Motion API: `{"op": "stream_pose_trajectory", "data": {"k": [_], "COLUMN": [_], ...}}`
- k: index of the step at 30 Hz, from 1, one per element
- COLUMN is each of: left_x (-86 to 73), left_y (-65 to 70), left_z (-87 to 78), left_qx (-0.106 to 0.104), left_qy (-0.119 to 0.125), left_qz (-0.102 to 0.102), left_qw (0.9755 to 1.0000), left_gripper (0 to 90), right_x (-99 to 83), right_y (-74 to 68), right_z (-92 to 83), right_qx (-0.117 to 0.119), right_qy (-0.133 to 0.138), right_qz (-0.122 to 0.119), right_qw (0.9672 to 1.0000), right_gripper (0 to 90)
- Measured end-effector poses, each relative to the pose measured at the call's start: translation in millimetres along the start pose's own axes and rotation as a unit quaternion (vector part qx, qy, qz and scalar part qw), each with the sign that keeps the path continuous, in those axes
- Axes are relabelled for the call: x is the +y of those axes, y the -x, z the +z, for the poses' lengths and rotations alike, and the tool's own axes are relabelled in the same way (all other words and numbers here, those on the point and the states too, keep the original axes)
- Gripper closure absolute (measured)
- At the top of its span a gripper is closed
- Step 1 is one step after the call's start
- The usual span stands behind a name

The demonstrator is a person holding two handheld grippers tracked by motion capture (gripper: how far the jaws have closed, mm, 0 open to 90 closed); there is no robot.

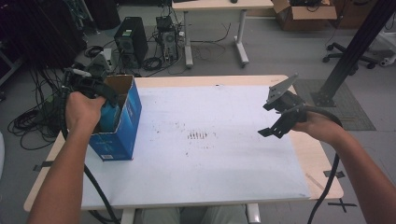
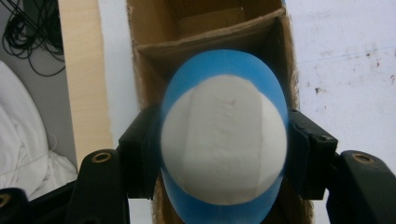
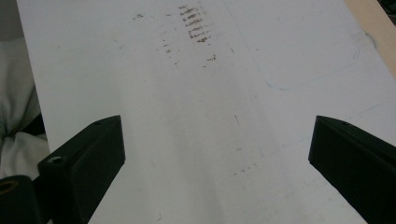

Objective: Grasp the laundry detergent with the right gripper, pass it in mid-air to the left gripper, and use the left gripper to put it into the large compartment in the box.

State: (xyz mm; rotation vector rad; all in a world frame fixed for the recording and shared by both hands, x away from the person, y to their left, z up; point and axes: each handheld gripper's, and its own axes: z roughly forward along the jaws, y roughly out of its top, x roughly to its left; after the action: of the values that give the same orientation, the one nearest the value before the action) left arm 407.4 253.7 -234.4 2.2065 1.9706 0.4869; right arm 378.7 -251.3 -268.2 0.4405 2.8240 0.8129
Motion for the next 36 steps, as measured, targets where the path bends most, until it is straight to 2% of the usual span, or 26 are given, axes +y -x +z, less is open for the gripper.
{"op": "stream_pose_trajectory", "data": {"k": [4, 11, 22, 36], "left_x": [-2.5, -7.4, -10.7, -10.4], "left_y": [1.6, 1.3, 0.4, -4.1], "left_z": [8.6, 23.4, 37.6, 40.5], "left_qx": [0.000, -0.002, -0.011, -0.023], "left_qy": [-0.004, -0.008, -0.021, -0.020], "left_qz": [0.005, 0.001, 0.001, 0.002], "left_qw": [1.0000, 1.0000, 0.9997, 0.9995], "left_gripper": [38.2, 38.2, 38.2, 37.9], "right_x": [-0.7, -1.4, -0.8, -2.5], "right_y": [0.1, -0.2, -0.1, -0.5], "right_z": [0.5, -0.6, 1.4, 3.4], "right_qx": [0.000, -0.001, 0.000, 0.002], "right_qy": [-0.001, -0.001, -0.005, -0.008], "right_qz": [0.002, 0.004, 0.006, 0.010], "right_qw": [1.0000, 1.0000, 1.0000, 0.9999], "right_gripper": [3.5, 3.6, 3.6, 3.7]}}
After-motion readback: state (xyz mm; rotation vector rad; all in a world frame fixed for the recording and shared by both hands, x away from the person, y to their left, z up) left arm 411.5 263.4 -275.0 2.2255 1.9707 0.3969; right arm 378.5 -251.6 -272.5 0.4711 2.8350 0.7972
